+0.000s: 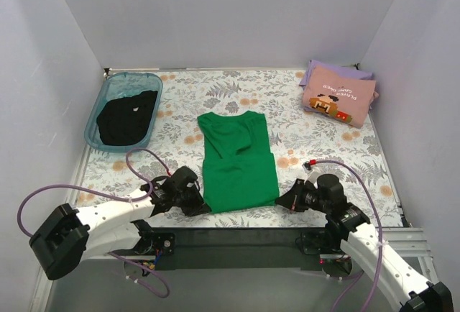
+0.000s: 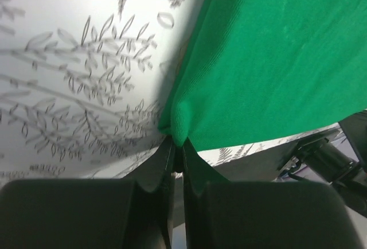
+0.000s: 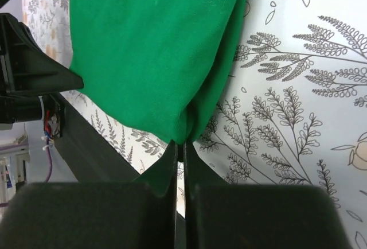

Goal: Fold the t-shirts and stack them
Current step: Fold the tshirt

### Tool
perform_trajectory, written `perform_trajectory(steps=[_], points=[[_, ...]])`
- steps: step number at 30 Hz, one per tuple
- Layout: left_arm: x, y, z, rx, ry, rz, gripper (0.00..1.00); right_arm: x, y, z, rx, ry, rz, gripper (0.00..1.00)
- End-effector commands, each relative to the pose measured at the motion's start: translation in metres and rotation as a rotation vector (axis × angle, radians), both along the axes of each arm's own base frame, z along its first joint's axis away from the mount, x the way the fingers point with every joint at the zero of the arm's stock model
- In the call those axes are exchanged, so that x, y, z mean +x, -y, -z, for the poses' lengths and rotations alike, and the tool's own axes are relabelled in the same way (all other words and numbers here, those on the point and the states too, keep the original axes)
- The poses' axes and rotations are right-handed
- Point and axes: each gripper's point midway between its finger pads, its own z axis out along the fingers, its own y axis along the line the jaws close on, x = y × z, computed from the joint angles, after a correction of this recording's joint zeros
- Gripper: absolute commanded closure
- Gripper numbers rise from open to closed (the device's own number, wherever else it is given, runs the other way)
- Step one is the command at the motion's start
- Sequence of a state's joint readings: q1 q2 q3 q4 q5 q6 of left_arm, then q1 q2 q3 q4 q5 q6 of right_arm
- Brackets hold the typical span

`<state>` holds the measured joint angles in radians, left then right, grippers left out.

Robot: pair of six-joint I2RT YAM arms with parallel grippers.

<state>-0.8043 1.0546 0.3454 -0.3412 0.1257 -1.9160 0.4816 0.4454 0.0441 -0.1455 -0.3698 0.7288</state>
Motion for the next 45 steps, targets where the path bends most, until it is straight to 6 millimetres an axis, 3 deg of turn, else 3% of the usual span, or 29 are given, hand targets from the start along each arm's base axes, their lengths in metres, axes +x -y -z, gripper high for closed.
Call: perform_trajectory(steps=[1,4,7,10,11,12,14,15,17,18,21,22,23,24,25,26,30,31,32,34,35,37,38,40,41,42,43,44,45], points=[[-0.011,-0.007,-0.006,0.043,-0.038,-0.040,1.00,-0.018,0.005,0.003,-0.013,-0.079,-0.004,0.99],[0.004,0.005,-0.040,0.003,0.043,-0.030,1.00,-0.012,0.003,-0.016,-0.010,-0.022,-0.020,0.99],[0.025,0.004,-0.071,0.031,0.128,-0.080,1.00,0.012,0.001,-0.057,-0.036,0.077,0.000,0.99],[0.038,0.001,-0.086,0.076,0.157,-0.122,1.00,0.033,0.002,-0.087,-0.070,0.156,0.029,0.99],[0.051,0.005,-0.104,0.071,0.200,-0.148,1.00,0.044,0.005,-0.090,-0.104,0.163,0.057,0.99],[0.055,0.004,-0.108,0.091,0.202,-0.158,1.00,0.055,0.003,-0.115,-0.099,0.215,0.077,0.99],[0.071,0.003,-0.112,0.149,0.211,-0.191,1.00,0.072,0.006,-0.122,-0.148,0.227,0.112,0.99],[0.084,0.009,-0.131,0.134,0.242,-0.200,1.00,0.082,0.003,-0.143,-0.140,0.265,0.123,0.99],[0.103,0.002,-0.135,0.174,0.246,-0.240,1.00,0.100,0.000,-0.150,-0.175,0.276,0.128,0.99],[0.115,0.009,-0.151,0.135,0.277,-0.239,1.00,0.110,-0.003,-0.169,-0.163,0.311,0.133,0.99],[0.146,-0.001,-0.155,0.133,0.289,-0.269,1.00,0.139,-0.011,-0.178,-0.192,0.322,0.122,0.99],[0.157,0.000,-0.161,0.115,0.296,-0.282,1.00,0.152,-0.011,-0.197,-0.183,0.357,0.138,0.99],[0.168,-0.009,-0.161,0.124,0.292,-0.319,1.00,0.163,-0.015,-0.188,-0.196,0.327,0.124,0.99],[0.176,-0.012,-0.154,0.147,0.281,-0.312,1.00,0.171,-0.016,-0.192,-0.191,0.329,0.120,0.99],[0.186,-0.011,-0.162,0.129,0.293,-0.321,1.00,0.185,-0.015,-0.204,-0.180,0.352,0.131,0.99],[0.197,-0.018,-0.163,0.136,0.301,-0.343,1.00,0.194,-0.020,-0.196,-0.180,0.326,0.106,0.99],[0.236,-0.024,-0.164,0.147,0.325,-0.362,1.00,0.233,-0.023,-0.195,-0.183,0.323,0.112,0.99],[0.245,-0.025,-0.150,0.170,0.306,-0.356,1.00,0.243,-0.020,-0.196,-0.185,0.327,0.122,0.99],[0.257,-0.029,-0.155,0.152,0.308,-0.367,1.00,0.252,-0.021,-0.183,-0.195,0.300,0.114,0.99],[0.275,-0.030,-0.139,0.156,0.289,-0.354,1.00,0.271,-0.020,-0.187,-0.194,0.317,0.119,0.99],[0.286,-0.033,-0.142,0.134,0.295,-0.360,1.00,0.278,-0.022,-0.172,-0.200,0.285,0.102,0.99],[0.304,-0.034,-0.138,0.132,0.304,-0.356,1.00,0.298,-0.021,-0.175,-0.203,0.306,0.104,0.99],[0.312,-0.036,-0.121,0.155,0.277,-0.349,1.00,0.307,-0.024,-0.159,-0.206,0.270,0.089,0.99],[0.329,-0.033,-0.120,0.149,0.292,-0.332,1.00,0.324,-0.026,-0.160,-0.198,0.285,0.076,0.99],[0.335,-0.034,-0.114,0.155,0.280,-0.333,1.00,0.333,-0.029,-0.140,-0.204,0.246,0.066,0.99],[0.344,-0.033,-0.100,0.169,0.266,-0.324,1.00,0.336,-0.033,-0.134,-0.192,0.236,0.042,0.99],[0.350,-0.033,-0.092,0.179,0.255,-0.325,0.93,0.346,-0.036,-0.136,-0.188,0.250,0.037,0.99],[0.356,-0.036,-0.087,0.188,0.248,-0.337,0.83,0.352,-0.038,-0.113,-0.191,0.206,0.022,0.99],[0.358,-0.037,-0.067,0.216,0.210,-0.331,0.70,0.356,-0.040,-0.108,-0.187,0.199,0.014,0.99]])
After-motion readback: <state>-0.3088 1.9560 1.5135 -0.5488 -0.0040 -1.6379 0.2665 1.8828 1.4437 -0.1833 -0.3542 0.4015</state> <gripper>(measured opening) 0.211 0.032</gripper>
